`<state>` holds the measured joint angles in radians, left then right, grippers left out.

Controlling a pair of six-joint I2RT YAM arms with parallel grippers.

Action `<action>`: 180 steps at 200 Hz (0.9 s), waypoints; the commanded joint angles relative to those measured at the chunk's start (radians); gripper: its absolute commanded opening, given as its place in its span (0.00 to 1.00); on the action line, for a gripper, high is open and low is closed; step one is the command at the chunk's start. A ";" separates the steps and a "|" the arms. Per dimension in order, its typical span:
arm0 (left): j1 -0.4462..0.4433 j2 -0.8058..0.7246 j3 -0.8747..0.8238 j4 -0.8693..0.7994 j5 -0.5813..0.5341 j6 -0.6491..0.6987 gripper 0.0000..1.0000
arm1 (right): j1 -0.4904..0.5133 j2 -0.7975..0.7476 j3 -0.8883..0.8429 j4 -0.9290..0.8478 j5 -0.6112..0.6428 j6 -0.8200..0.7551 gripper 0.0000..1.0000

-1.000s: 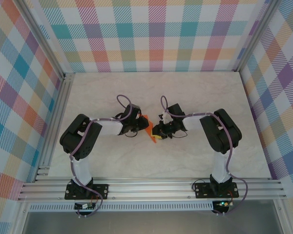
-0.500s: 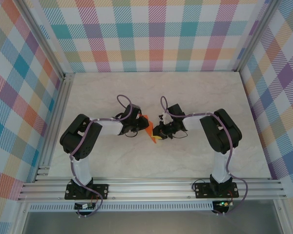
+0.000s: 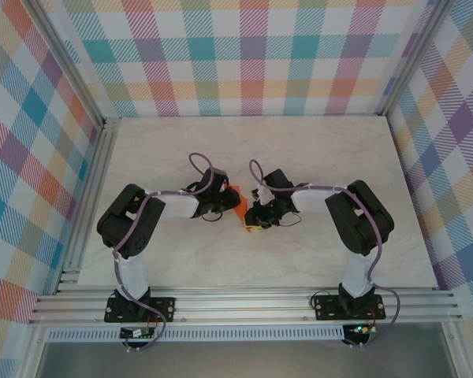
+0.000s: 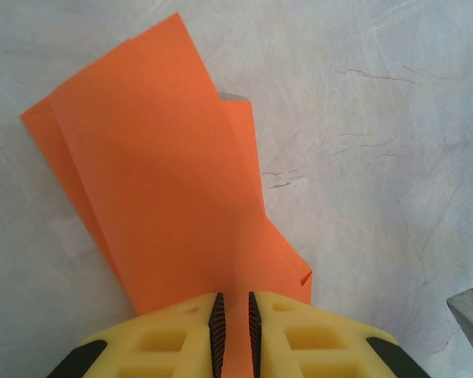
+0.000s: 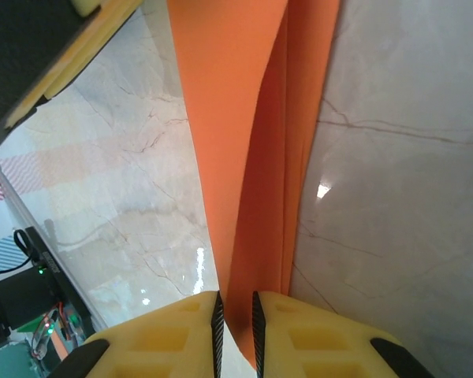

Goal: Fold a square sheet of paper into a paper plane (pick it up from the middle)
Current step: Fold the wing for the fifth time at the center of the table.

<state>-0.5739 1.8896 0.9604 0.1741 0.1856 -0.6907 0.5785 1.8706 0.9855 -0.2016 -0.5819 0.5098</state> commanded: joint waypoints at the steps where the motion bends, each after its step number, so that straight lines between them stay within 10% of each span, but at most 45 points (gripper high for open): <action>1: -0.004 0.072 -0.008 -0.051 -0.058 0.008 0.20 | 0.009 -0.011 0.023 -0.051 0.025 -0.035 0.18; 180: -0.004 0.071 -0.009 -0.050 -0.061 0.006 0.20 | 0.014 0.033 -0.036 -0.051 -0.025 -0.016 0.08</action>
<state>-0.5747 1.8896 0.9604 0.1741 0.1856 -0.6907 0.5838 1.8709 0.9760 -0.2104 -0.5869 0.5007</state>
